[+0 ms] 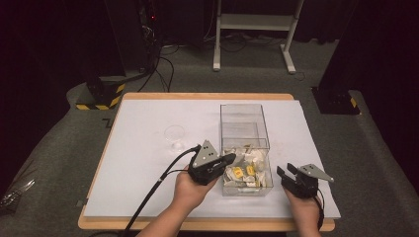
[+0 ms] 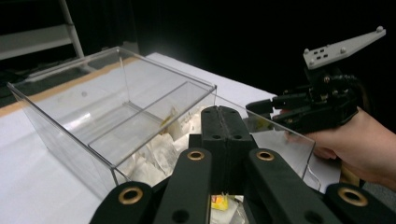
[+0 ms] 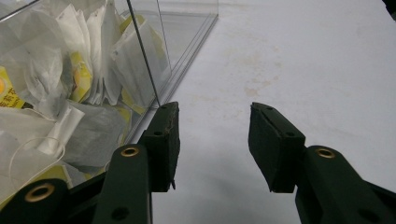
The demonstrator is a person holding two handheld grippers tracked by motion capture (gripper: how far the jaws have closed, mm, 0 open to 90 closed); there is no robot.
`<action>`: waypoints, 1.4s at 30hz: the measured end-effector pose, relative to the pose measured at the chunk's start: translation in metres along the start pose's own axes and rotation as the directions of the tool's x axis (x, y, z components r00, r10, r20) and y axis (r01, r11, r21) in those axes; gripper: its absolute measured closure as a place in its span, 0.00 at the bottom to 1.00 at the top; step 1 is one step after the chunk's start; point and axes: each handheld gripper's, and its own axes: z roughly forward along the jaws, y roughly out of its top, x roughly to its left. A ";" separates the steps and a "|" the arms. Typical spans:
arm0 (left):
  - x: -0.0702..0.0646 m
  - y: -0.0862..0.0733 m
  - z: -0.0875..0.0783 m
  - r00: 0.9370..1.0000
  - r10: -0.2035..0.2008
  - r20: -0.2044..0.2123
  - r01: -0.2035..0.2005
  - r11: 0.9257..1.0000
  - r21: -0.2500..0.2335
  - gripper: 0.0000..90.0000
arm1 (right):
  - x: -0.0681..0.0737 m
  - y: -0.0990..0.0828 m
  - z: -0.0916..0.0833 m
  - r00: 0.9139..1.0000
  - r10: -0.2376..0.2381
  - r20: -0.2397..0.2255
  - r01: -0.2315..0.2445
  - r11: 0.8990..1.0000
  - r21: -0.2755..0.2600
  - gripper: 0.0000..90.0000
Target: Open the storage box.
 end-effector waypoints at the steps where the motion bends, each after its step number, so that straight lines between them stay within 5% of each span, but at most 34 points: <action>1: 0.000 0.001 -0.001 1.000 0.000 -0.002 -0.001 1.000 -0.006 1.00 | 0.000 0.000 0.000 1.000 -0.001 -0.001 0.001 1.000 0.000 0.60; 26: 0.009 0.017 -0.011 0.999 0.006 -0.043 -0.008 0.998 -0.056 1.00 | 0.000 0.000 0.000 1.000 -0.005 -0.006 0.005 1.000 0.002 0.60; 42: 0.023 0.016 -0.035 0.996 -0.006 -0.092 0.000 0.998 -0.061 1.00 | 0.001 0.000 0.001 1.000 -0.009 0.000 0.009 1.000 0.010 0.60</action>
